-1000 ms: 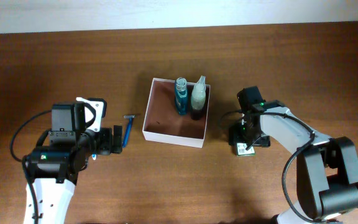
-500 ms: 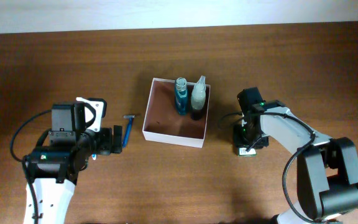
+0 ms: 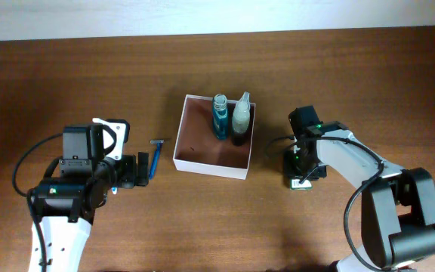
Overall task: Pack container
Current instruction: 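Lift the Dettol bar into the box front and open right gripper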
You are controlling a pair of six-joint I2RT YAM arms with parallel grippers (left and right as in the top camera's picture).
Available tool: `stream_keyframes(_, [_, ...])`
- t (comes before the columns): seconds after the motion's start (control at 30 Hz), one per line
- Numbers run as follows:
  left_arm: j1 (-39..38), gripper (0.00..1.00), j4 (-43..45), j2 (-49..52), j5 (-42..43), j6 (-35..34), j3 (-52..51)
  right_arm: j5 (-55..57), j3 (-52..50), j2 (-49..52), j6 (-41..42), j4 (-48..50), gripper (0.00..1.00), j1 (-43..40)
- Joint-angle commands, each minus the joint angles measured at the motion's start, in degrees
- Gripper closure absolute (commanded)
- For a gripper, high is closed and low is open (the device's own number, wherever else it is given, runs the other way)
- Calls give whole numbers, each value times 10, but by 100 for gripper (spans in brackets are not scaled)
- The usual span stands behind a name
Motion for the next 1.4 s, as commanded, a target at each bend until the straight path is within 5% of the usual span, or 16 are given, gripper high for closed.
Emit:
stream_keyframes(0.0, [-1, 1, 0, 0, 8, -5, 8, -8, 12, -21, 3, -4, 96, -1])
stream_keyframes(0.2, [-1, 1, 0, 0, 8, -5, 8, -8, 79, -100, -18, -64, 96, 2])
stream_keyframes(0.47, [-1, 1, 0, 0, 8, -5, 8, -8, 198, -209, -177, -113, 96, 108])
stream_keyframes(0.8, [-1, 1, -1, 0, 8, -5, 8, -7, 209, -144, -225, -64, 96, 242])
stream_keyframes(1.03, [-1, 1, -2, 0, 8, -5, 8, -3, 209, -65, -225, -28, 96, 251])
stream_keyframes(1.23, [-1, 1, -3, 0, 8, -5, 8, -3, 209, -29, -227, -17, 73, 251])
stream_keyframes(1.37, [-1, 1, -5, 0, 8, -5, 8, 1, 209, -34, -217, -21, 68, 250])
